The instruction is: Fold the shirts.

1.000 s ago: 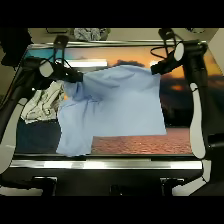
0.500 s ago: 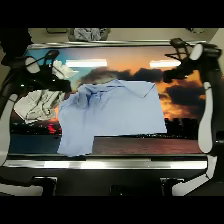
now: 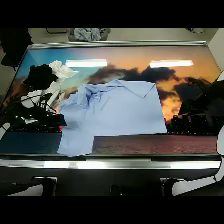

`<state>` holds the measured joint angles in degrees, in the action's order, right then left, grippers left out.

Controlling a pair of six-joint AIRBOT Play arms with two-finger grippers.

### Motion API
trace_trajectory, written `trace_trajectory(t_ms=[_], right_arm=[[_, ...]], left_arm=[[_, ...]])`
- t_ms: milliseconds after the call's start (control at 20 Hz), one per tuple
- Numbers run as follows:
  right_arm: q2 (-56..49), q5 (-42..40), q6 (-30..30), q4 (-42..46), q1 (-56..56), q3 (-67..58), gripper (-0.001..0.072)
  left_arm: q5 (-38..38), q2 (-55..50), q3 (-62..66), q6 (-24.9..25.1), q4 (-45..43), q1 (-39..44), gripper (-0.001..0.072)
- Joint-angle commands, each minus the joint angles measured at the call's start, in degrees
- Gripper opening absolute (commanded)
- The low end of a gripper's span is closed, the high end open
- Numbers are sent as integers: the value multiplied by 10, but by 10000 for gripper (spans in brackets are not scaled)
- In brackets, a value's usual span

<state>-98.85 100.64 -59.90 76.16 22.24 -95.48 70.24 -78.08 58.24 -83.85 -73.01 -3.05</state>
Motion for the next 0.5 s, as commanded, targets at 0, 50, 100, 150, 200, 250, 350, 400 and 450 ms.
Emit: trace_trajectory(t_ms=[0,50,100,150,200,250,350,400,450], right_arm=[[3,-14,19,-29,10,62,639],[3,-22,19,-30,10,76,637],[3,-31,20,-34,10,92,632],[3,-39,23,-39,10,109,632],[3,-46,26,-45,10,125,632],[3,-55,38,-56,10,142,632],[3,-75,47,-81,10,174,632],[3,-82,48,-90,10,188,632],[3,-87,48,-100,10,202,632]], left_arm=[[-42,3,-40,14,8,-4,492],[-43,-1,-40,14,8,-4,492],[-45,-7,-40,14,8,-2,492],[-52,-14,-40,14,8,0,492],[-60,-23,-40,12,9,3,491],[-69,-30,-40,6,9,6,465],[-87,-36,-40,-15,9,10,213],[-94,-36,-40,-16,10,10,99],[-98,-35,-40,-16,10,12,30]])
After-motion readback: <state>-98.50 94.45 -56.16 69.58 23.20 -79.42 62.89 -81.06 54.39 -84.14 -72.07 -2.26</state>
